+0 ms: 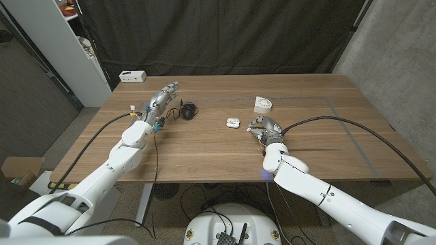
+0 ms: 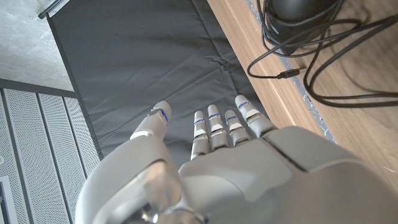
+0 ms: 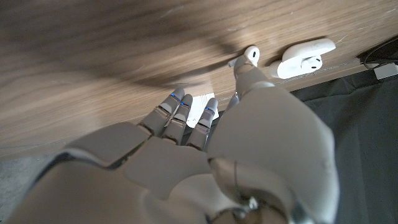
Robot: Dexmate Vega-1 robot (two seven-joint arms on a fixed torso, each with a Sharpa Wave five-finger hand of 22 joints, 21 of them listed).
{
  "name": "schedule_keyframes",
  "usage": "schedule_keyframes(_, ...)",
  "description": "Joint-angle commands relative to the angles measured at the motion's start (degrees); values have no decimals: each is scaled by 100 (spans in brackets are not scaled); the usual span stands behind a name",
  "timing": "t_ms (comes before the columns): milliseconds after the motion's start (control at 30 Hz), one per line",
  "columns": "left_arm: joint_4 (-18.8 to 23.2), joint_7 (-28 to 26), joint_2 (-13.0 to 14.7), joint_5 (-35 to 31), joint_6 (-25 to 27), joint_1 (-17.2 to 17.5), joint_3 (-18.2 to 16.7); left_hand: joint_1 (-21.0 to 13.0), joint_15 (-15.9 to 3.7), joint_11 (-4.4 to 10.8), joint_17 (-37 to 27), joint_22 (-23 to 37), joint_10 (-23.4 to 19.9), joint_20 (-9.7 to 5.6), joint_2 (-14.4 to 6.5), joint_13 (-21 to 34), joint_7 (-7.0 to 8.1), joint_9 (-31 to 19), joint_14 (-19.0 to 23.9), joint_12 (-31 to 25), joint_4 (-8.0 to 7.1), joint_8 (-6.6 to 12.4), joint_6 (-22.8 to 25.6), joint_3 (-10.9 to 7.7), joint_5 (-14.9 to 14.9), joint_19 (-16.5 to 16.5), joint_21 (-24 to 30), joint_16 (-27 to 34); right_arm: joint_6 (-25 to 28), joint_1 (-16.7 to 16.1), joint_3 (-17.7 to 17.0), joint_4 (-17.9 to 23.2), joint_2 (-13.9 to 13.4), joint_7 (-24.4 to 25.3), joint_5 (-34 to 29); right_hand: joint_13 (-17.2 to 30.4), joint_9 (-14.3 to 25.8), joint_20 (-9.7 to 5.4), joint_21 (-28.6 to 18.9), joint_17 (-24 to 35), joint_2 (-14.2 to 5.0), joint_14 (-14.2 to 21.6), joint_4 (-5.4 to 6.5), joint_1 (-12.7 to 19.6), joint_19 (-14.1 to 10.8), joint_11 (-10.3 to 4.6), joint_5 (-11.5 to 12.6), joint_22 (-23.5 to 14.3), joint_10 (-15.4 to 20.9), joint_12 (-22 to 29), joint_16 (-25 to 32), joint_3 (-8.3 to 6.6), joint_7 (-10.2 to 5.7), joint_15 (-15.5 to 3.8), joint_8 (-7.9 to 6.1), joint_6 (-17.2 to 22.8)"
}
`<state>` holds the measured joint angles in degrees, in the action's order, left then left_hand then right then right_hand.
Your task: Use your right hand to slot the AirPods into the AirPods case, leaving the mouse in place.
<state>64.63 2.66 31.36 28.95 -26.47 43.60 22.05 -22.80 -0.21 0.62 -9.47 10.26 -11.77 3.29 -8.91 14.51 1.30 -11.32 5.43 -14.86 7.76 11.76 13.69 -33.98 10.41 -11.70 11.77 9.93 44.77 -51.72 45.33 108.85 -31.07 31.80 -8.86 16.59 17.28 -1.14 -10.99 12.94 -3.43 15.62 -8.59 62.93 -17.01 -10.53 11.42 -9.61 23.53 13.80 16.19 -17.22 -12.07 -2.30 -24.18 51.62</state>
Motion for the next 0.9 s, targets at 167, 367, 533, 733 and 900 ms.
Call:
schedule_keyframes(167, -38, -8, -15, 26, 24, 9, 3, -69, 1, 2, -11, 21, -30, 32, -3, 32, 12, -25, 39, -22, 2, -11, 13, 26, 42, 1, 1, 31, 174, 71, -10, 129, -121, -320, 63, 19, -14, -2, 2, 40, -167, 69, 63, -30, -66, -16, -29, -7, 145, 65, 81, 71, 61, -969, -45, 176)
schedule_keyframes(367, -110, 62, -21, 48, -43, -12, -3, -72, 8, -14, -11, 21, -28, 30, -4, 33, 10, -25, 39, -20, 4, -15, 5, 33, 42, 0, 1, 31, 177, 239, 84, 341, -428, -738, 60, 25, -24, -4, 4, 63, -241, 72, 99, -91, -66, -33, -41, -8, 176, 70, 105, 112, 33, -983, -29, 205)
schedule_keyframes(533, -74, 17, 7, 44, -36, 28, -24, -74, 5, -4, -11, 22, -22, 30, -3, 35, 8, -26, 37, -17, 5, -15, 9, 40, 42, -1, 2, 30, 152, 667, 336, 637, -920, -1569, -37, 30, -30, 13, 15, 77, -285, 48, 115, -130, -33, -37, -46, -9, 152, 55, 112, 144, 17, -981, 8, 167)
schedule_keyframes(733, 79, -89, 79, 31, -58, 170, -78, -76, 8, -2, -11, 22, -20, 29, 0, 36, 14, -27, 34, -15, 7, -18, 3, 50, 42, 0, 2, 28, -179, 1255, 670, 839, -1414, -2591, -363, 41, -38, 2, 28, 94, -383, -39, 110, -150, 34, -71, -75, -10, 93, 23, 100, 175, -10, -1000, 58, 144)
schedule_keyframes(900, 477, -380, 213, -40, 42, 445, -154, -78, 9, 0, -11, 22, -23, 32, 1, 38, 12, -27, 35, -15, 8, -16, 8, 59, 42, 0, 3, 29, -780, 1777, 885, 738, -1636, -3506, -688, 46, -40, 3, 32, 97, -405, -70, 103, -162, 67, -70, -89, -10, 53, 5, 96, 197, -24, -986, 81, 137)
